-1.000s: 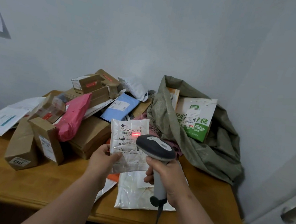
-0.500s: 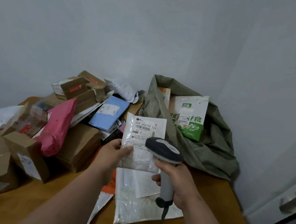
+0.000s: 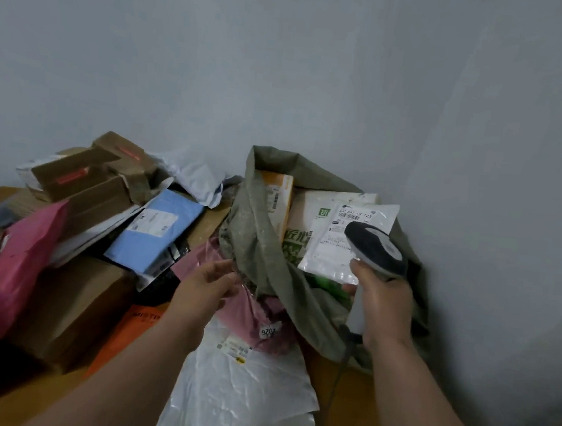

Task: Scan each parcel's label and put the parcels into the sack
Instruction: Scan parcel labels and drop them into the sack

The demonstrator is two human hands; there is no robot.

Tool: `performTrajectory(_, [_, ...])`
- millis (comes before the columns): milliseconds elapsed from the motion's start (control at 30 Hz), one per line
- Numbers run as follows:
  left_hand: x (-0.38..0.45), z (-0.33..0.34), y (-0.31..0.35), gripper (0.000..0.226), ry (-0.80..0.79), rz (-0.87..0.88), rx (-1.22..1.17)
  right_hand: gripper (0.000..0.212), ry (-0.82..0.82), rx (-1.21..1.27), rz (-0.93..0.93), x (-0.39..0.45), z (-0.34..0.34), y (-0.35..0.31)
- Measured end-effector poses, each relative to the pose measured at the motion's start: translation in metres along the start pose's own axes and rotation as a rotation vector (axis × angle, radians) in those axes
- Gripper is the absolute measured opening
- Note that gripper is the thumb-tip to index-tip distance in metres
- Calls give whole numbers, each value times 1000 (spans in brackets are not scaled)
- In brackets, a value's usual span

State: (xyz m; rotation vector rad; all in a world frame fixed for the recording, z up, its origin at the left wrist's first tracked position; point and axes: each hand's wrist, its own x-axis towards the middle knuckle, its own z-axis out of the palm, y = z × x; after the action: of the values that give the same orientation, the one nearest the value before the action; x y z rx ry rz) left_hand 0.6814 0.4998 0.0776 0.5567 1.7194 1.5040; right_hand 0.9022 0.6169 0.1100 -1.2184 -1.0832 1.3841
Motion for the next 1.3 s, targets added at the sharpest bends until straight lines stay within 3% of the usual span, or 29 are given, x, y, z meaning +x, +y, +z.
performTrajectory(267, [35, -9, -12, 36, 209, -64, 20, 52, -199, -186, 73, 83, 33, 5])
performTrajectory(367, [34, -23, -30, 38, 307, -109, 72, 44, -197, -141, 111, 78, 37, 25])
performTrajectory(467, [29, -33, -48, 35, 352, -157, 104, 19, -185, -168, 140, 68, 42, 33])
performTrajectory(800, [-1, -47, -101, 49, 143, -434, 248, 10, -250, -252, 122, -7, 45, 38])
performTrajectory(933, [-18, -42, -128, 54, 50, -553, 244, 19, -241, -303, 194, -43, 33, 64])
performTrajectory(1033, [-22, -35, -145, 56, 59, -537, 272, 24, -230, -320, 254, -67, 19, 89])
performTrajectory(1200, [-23, -23, -149, 31, 121, -564, 223, 28, -194, -315, 350, -99, 1, 120])
performTrajectory(1300, [-25, -20, -145, 18, 122, -560, 48, 21, -200, -332, 372, -105, -4, 128])
